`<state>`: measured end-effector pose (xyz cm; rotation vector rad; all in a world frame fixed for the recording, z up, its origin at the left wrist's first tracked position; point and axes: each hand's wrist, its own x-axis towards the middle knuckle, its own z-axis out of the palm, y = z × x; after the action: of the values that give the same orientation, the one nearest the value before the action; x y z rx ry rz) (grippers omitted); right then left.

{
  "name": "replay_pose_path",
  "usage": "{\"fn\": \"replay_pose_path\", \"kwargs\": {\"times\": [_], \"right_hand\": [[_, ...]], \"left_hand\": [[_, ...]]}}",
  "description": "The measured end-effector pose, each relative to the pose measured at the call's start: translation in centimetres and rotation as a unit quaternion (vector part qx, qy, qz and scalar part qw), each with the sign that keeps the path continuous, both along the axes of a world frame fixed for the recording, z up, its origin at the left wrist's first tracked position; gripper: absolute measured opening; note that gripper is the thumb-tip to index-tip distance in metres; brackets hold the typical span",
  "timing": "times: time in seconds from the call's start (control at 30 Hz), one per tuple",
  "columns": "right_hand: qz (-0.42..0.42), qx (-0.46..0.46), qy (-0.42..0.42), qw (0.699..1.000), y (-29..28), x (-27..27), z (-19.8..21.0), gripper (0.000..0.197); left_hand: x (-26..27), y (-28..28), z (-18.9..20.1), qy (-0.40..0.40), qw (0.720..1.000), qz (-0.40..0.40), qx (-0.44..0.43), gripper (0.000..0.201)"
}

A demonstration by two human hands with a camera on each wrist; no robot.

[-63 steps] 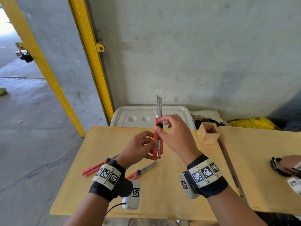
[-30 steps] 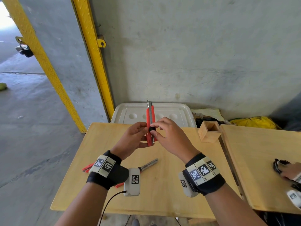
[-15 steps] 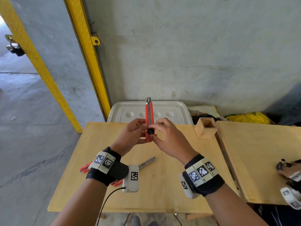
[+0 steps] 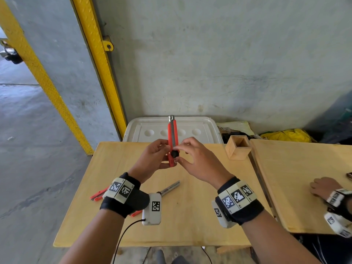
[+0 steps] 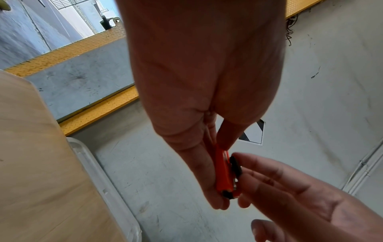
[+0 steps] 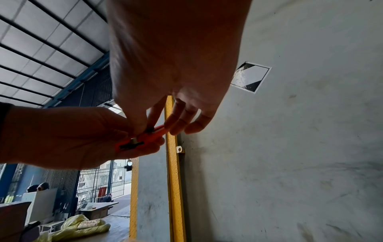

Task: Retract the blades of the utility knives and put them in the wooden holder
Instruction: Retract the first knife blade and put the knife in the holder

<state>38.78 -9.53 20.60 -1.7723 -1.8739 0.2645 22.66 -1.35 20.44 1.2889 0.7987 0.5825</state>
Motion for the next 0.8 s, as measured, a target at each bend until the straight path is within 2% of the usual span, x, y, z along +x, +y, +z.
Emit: {"fn": "replay_pose_path", "kwargs": {"times": [0.13, 0.23, 0.37, 0.43, 0.5, 0.63, 0.8], "right_hand": [[-0.061, 0.034, -0.006, 0.998, 0.0, -0.8, -0.8, 0.028], [-0.102, 0.042, -0.016, 0.994, -0.1, -1.4, -1.2, 0.033], [-0.042, 0.031, -0.008, 0.999, -0.1, -0.5, -0.6, 0.039], [-0.003, 0.014, -0.027, 1.000, 0.0, -0.1, -0.3, 0.037], [0.001, 0.030, -0.054, 0.998, 0.0, -0.1, -0.3, 0.033], [-0.055, 0.076, -0.091, 0.991, -0.2, -1.0, -0.9, 0.029], [-0.132, 0.102, -0.075, 0.983, -0.4, -2.1, -2.1, 0.030]], "left_hand": [[0.1, -0.3, 0.0, 0.002, 1.000, -0.004, -0.004, 0.022], [0.1, -0.6, -0.1, 0.001, 1.000, -0.003, -0.012, 0.021], [0.0, -0.6, -0.2, 0.001, 1.000, 0.005, -0.017, 0.022], [0.0, -0.6, -0.2, 0.000, 1.000, 0.008, -0.015, 0.023], [0.1, -0.6, -0.2, 0.001, 1.000, 0.011, -0.010, 0.024], [0.3, -0.7, -0.4, -0.011, 0.999, 0.027, -0.016, 0.024], [0.5, -1.0, -0.6, -0.015, 0.999, 0.033, -0.020, 0.022]]}}
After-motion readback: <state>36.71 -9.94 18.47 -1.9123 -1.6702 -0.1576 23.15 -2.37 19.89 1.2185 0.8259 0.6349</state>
